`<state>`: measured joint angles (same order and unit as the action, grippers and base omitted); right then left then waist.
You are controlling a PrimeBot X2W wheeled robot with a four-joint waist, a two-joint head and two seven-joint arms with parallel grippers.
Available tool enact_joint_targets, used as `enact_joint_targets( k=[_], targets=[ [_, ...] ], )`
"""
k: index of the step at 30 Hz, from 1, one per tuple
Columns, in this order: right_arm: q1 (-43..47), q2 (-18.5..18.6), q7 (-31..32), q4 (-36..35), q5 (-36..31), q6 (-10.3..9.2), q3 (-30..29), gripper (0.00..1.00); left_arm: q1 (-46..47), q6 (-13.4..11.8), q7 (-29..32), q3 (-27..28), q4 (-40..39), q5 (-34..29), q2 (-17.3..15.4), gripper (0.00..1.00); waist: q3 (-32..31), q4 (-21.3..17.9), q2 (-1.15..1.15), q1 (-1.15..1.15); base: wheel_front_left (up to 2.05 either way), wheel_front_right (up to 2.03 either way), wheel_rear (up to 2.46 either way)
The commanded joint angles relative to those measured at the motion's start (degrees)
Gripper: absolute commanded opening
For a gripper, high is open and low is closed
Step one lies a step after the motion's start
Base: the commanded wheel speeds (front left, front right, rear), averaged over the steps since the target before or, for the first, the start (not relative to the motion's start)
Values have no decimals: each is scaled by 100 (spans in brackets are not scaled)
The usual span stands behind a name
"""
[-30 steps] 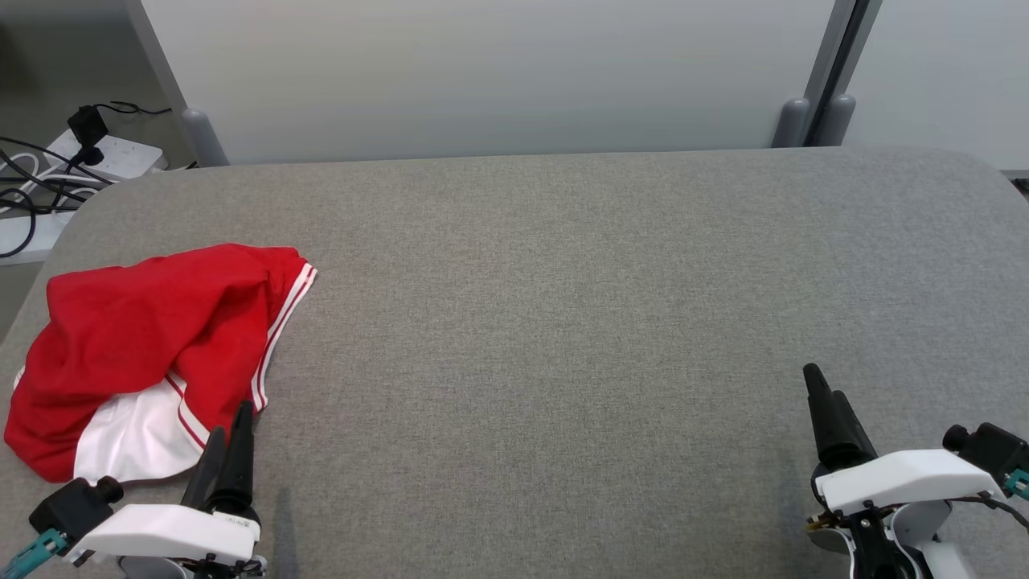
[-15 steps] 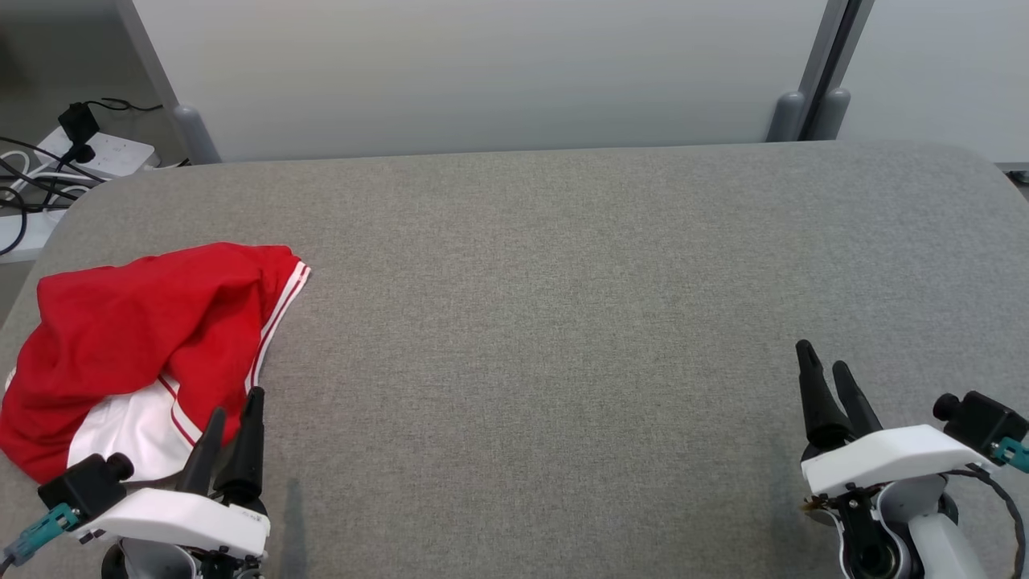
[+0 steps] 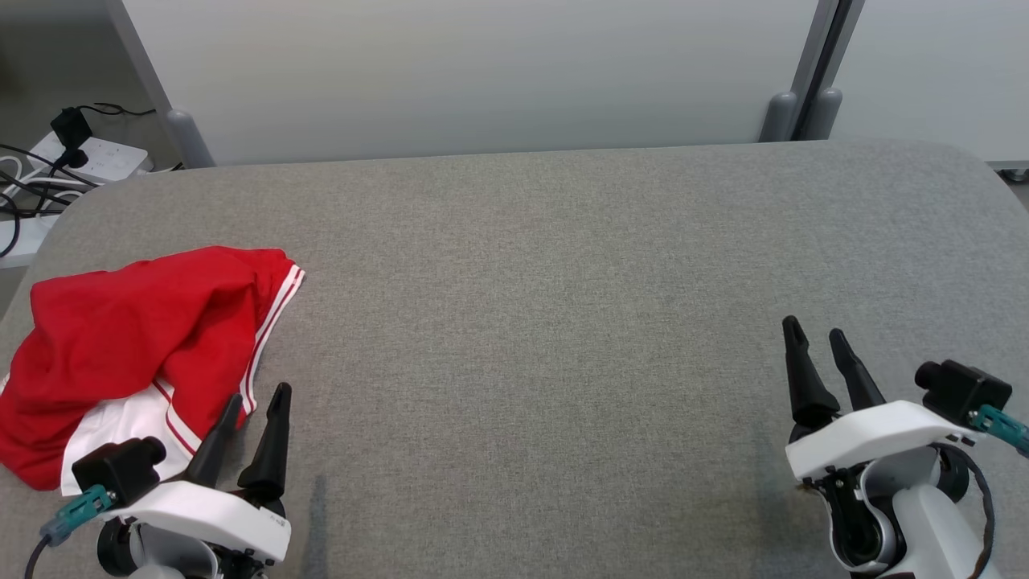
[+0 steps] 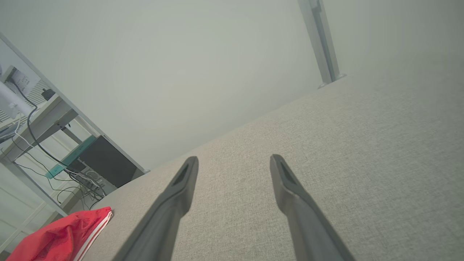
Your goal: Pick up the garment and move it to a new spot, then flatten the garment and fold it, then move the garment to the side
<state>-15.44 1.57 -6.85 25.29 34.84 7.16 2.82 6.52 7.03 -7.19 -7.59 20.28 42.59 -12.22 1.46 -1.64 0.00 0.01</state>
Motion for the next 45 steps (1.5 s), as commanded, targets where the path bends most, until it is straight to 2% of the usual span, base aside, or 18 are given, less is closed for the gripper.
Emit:
enact_joint_targets(
  k=[1, 18, 29, 41, 45],
  targets=[
    [-386, 44, -132, -88, -224, 24, 157, 100, 447, 30, -97, 107, -128, -207, -202, 100, -2, -8, 0, 0, 0, 0, 0],
    [-787, 82, -434, 151, -1462, 28, 361, 100, 716, 37, -400, 112, 57, -1377, -358, 100, 18, -47, 0, 0, 0, 0, 0],
    [-940, 104, -603, 237, -2159, 30, 305, 100, 842, 41, -568, 316, 150, -1977, -415, 100, 35, -104, 0, 0, 0, 0, 0],
    [-1034, 130, -804, 393, -3088, 33, -115, 100, 1012, 46, -770, 743, 473, -2859, -370, 100, 73, -171, 0, 0, 0, 0, 0],
    [-1051, 131, -815, 403, -3174, 33, -218, 100, 1046, 46, -781, 898, 608, -2954, -292, 100, 74, -183, 0, 0, 0, 0, 0]
  ],
)
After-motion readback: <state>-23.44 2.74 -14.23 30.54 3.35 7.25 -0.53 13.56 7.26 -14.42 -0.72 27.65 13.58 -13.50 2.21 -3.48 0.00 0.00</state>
